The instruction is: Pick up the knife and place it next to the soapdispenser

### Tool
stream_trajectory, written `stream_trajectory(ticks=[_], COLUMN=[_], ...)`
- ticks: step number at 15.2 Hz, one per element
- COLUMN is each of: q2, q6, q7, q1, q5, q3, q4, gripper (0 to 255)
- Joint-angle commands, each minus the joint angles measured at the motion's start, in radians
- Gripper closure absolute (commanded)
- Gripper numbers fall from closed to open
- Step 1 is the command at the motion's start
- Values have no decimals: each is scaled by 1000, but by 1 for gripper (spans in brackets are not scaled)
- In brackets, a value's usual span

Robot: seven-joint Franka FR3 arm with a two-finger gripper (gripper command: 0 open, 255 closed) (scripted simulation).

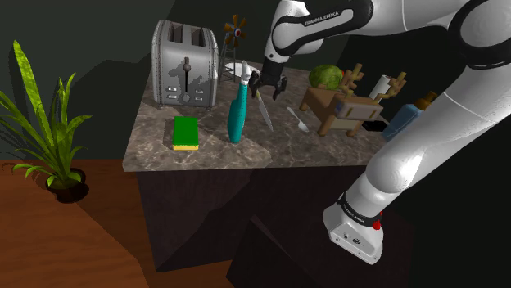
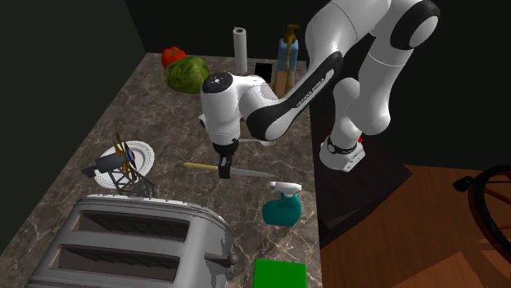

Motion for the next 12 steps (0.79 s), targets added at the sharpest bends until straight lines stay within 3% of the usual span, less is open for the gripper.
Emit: stream_trajectory(ticks=[1,7,12], q2=[22,61,61], q6=[31,105,105], q7=[12,17,17], q1=[-4,-4,-4], q5=[-6,-12,-12], q3=[-2,-2,-2], q4=[-5,-41,-41], gripper=[0,0,0])
